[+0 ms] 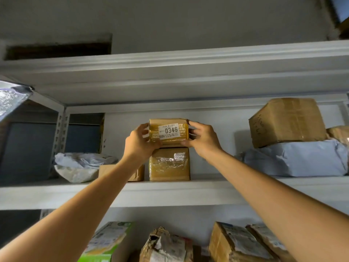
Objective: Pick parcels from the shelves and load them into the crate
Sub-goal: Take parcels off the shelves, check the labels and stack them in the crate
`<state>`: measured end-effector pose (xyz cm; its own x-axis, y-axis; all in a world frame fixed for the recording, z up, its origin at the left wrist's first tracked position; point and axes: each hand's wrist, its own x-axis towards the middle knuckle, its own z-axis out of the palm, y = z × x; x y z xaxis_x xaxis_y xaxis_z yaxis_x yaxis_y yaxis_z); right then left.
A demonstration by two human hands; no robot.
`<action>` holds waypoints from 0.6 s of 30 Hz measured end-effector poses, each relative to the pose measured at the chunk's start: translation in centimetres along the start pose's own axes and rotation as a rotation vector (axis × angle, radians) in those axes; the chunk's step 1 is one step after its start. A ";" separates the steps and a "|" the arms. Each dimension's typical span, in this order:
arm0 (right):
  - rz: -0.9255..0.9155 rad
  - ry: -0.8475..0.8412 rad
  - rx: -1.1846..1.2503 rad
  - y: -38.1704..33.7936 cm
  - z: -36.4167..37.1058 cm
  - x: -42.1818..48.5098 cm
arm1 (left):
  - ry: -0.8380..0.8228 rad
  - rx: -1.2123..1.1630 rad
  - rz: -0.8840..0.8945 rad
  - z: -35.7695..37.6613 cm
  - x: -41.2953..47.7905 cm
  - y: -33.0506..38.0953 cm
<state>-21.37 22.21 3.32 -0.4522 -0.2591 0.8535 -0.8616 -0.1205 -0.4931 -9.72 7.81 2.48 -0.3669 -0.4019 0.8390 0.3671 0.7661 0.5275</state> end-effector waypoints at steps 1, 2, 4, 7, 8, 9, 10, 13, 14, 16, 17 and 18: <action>0.018 0.007 -0.006 0.0 -0.3 -0.2 | 0.053 -0.005 0.044 0.0 -0.3 0.4; 0.029 0.016 -0.017 0.1 -0.6 -0.5 | 0.116 0.018 0.116 0.1 -0.7 0.8; 0.029 0.036 -0.039 0.3 -2.0 -0.8 | 0.176 0.081 0.279 1.1 -1.3 2.2; 0.012 0.098 -0.115 0.5 -6.1 -1.1 | 0.070 0.032 0.359 4.7 -1.7 4.9; 0.013 0.121 -0.153 0.6 -8.0 -1.3 | 0.014 -0.001 0.348 6.4 -1.7 5.8; 0.013 0.147 -0.196 0.6 -10.1 -1.6 | -0.038 -0.033 0.328 8.2 -1.8 6.7; 0.009 0.178 -0.239 0.7 -12.3 -2.0 | -0.089 -0.069 0.302 10.1 -1.9 7.5; -0.016 0.270 -0.400 1.5 -19.9 -3.2 | -0.207 -0.207 0.209 15.8 -2.6 9.5; -0.001 0.311 -0.475 1.8 -22.4 -3.5 | -0.230 -0.236 0.187 17.7 -3.0 10.0; 0.047 0.386 -0.591 2.5 -27.2 -3.9 | -0.266 -0.253 0.160 20.9 -3.7 11.0; 0.067 0.402 -0.634 3.0 -29.2 -4.0 | -0.270 -0.254 0.148 22.3 -3.9 11.5; 0.083 0.404 -0.667 3.6 -30.8 -4.0 | -0.263 -0.259 0.136 23.5 -3.9 12.0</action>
<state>-29.80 52.34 3.36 -0.4600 0.1423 0.8764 -0.7199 0.5181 -0.4620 -24.00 30.37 2.35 -0.4938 -0.1372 0.8587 0.6189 0.6382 0.4579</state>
